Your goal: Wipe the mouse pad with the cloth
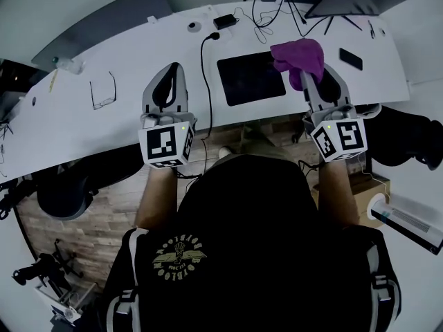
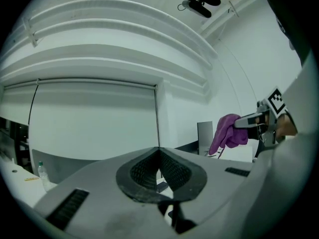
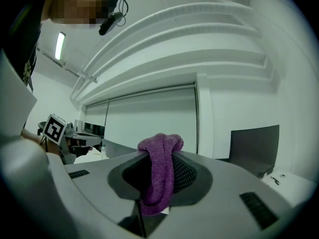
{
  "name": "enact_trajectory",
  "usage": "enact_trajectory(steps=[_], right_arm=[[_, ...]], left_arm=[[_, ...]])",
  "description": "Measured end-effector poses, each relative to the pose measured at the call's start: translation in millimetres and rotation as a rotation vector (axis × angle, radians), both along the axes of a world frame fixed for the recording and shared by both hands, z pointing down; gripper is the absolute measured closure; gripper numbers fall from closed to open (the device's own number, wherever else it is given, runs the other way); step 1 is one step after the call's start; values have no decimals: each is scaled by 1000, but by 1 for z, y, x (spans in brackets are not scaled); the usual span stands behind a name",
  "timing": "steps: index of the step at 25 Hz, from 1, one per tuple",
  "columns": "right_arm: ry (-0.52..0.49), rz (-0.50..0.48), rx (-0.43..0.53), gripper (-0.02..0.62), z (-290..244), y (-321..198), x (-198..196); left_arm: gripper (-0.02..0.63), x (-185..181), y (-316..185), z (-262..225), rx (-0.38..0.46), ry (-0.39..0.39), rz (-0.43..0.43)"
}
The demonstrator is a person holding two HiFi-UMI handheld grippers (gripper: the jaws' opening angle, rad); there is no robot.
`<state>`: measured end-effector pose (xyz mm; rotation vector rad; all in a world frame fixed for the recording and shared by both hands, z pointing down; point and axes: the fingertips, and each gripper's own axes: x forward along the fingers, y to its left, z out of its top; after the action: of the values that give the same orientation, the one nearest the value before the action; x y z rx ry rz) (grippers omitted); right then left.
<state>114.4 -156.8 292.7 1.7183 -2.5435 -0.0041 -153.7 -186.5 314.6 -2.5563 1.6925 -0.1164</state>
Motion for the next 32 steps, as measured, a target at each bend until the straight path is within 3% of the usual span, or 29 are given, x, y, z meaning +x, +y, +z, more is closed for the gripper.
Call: enact_trajectory(steps=[9, 21, 32], right_arm=[[-29, -103, -19, 506, 17, -52, -24], [-9, -288, -131, 506, 67, -113, -68], [22, -369, -281, 506, 147, -136, -91]], left_arm=[[604, -10, -29, 11, -23, -22, -63], [604, -17, -65, 41, -92, -36, -136], [604, -32, -68, 67, -155, -63, -197]])
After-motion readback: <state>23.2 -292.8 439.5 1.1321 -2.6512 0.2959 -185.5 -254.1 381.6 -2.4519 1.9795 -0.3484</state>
